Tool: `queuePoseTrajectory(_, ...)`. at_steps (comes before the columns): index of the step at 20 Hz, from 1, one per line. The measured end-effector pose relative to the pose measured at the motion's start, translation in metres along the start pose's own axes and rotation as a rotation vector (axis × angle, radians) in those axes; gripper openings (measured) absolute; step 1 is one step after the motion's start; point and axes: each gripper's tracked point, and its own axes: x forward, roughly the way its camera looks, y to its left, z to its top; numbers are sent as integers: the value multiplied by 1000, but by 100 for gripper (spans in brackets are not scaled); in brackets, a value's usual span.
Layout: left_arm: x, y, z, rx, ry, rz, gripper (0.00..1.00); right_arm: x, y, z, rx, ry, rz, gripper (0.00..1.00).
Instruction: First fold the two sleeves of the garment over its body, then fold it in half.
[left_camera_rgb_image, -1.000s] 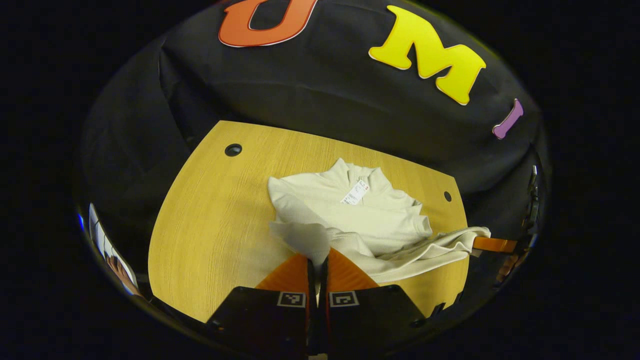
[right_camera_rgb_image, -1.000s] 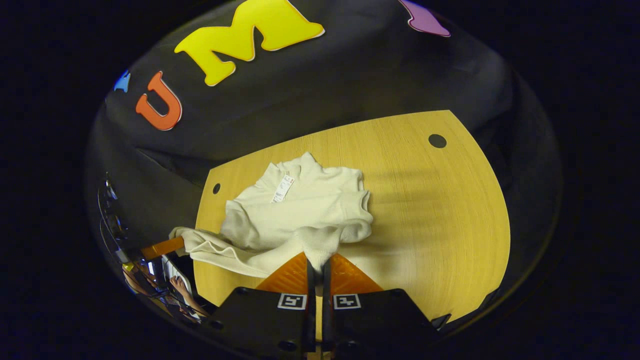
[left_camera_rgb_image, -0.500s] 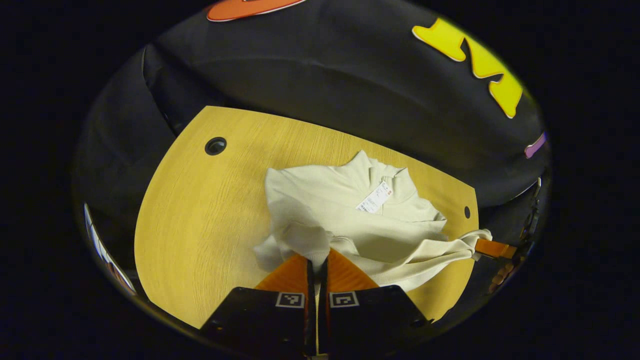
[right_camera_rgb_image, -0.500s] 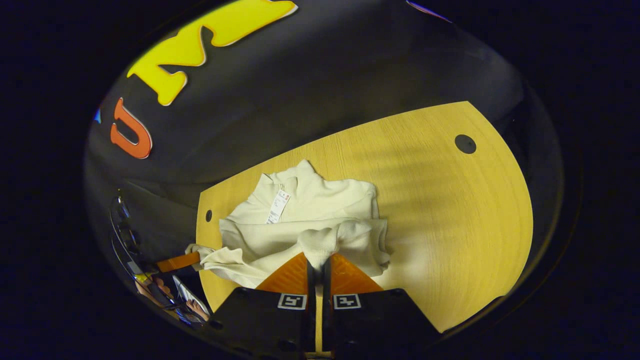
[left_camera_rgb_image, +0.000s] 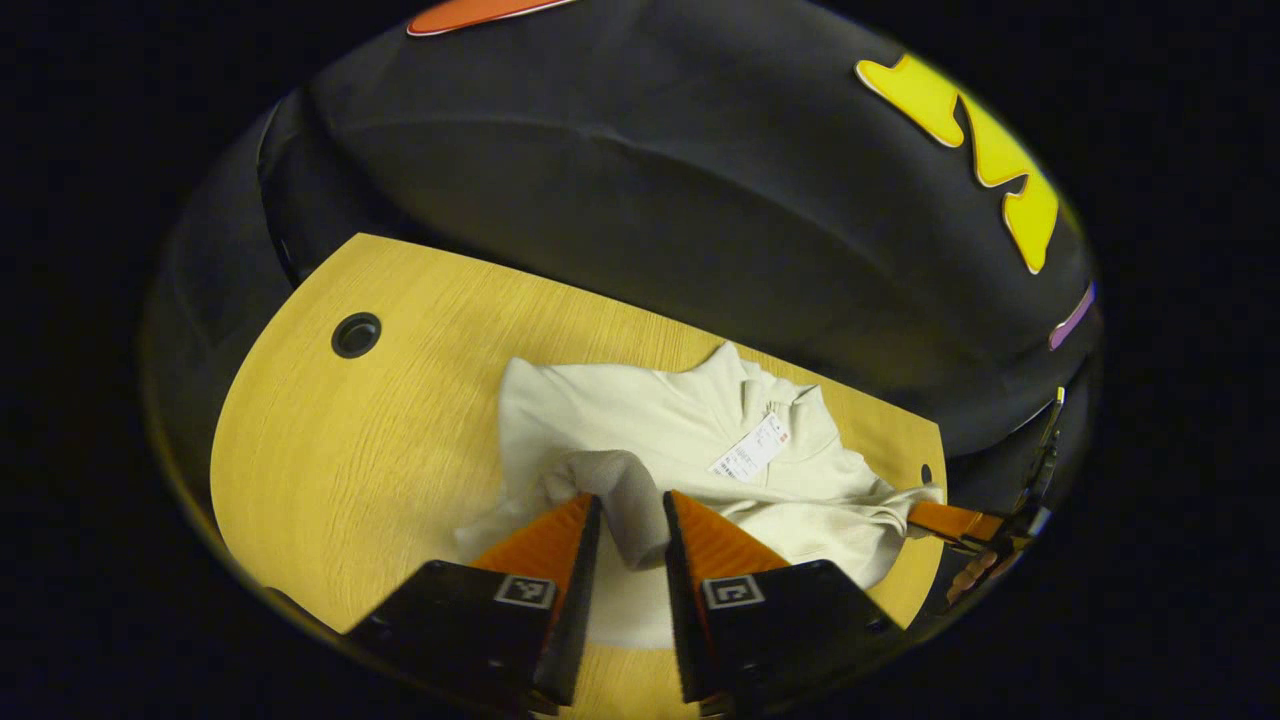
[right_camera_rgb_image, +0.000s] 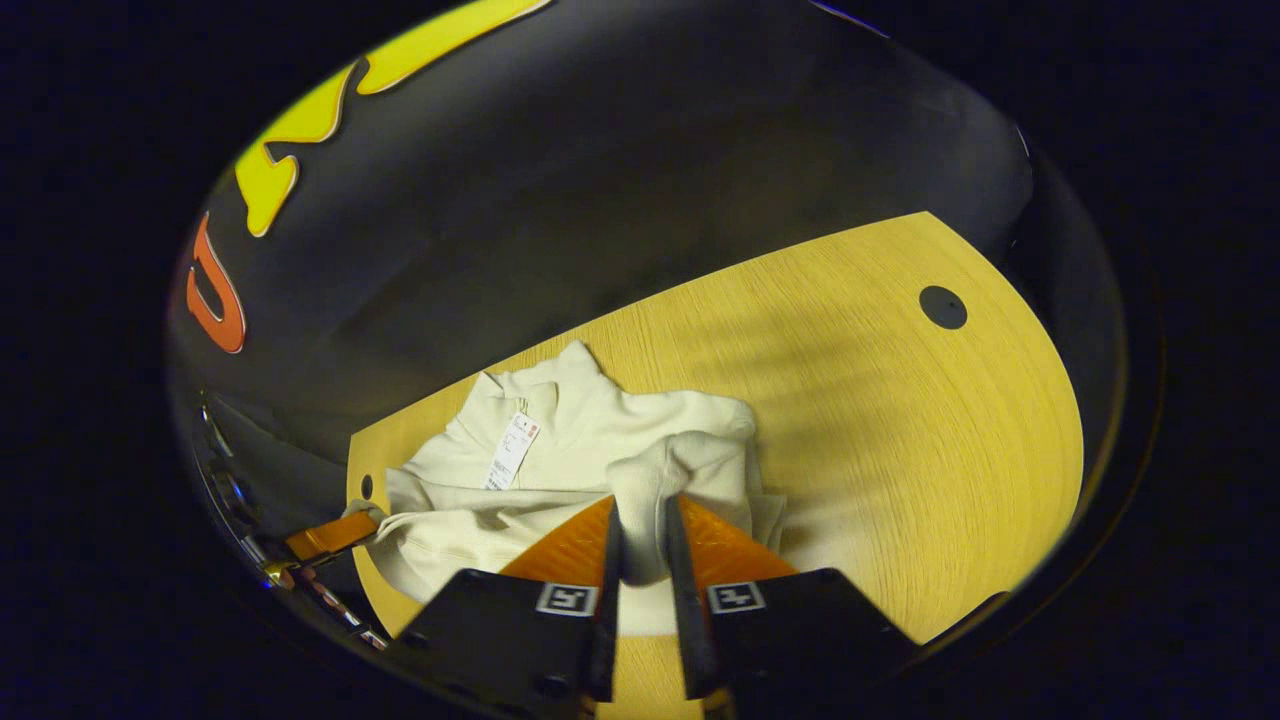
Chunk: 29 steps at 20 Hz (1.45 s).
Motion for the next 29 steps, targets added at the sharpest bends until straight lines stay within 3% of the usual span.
queuePoseTrajectory(1, 1, 0, 4, 7, -19, -4, 47, 3, 0, 1, -12, -16, -11, 34)
queuePoseTrajectory(2, 6, 1, 3, 12, -31, 15, 73, -1, 2, -1, -25, -28, -2, 46)
queuePoseTrajectory(3, 9, 2, 2, 23, -30, 25, 100, 0, 5, -6, -44, -34, 1, 69)
queuePoseTrajectory(4, 8, 3, -2, 41, -29, 36, 100, -6, 4, -6, -69, -41, -10, 92)
queuePoseTrajectory(5, 6, 5, -2, 61, -42, 45, 100, -11, 4, -4, -92, -58, -20, 98)
queuePoseTrajectory(7, 3, 4, 1, 85, -74, 52, 100, -22, 9, 0, -121, -92, -23, 94)
queuePoseTrajectory(11, -4, 7, 14, 58, -144, 43, 100, -68, 22, 15, -191, -180, -28, 98)
queuePoseTrajectory(15, -20, 8, 31, 96, -275, 59, 100, -152, 44, 34, -303, -328, -24, 95)
queuePoseTrajectory(19, -48, 8, 58, 172, -445, 73, 100, -249, 59, 49, -406, -525, -69, 98)
queuePoseTrajectory(25, -68, 12, 84, 237, -628, 80, 97, -368, 80, 32, -453, -712, -43, 98)
queuePoseTrajectory(29, -85, 8, 84, 279, -679, 89, 98, -411, 89, -9, -484, -756, -50, 98)
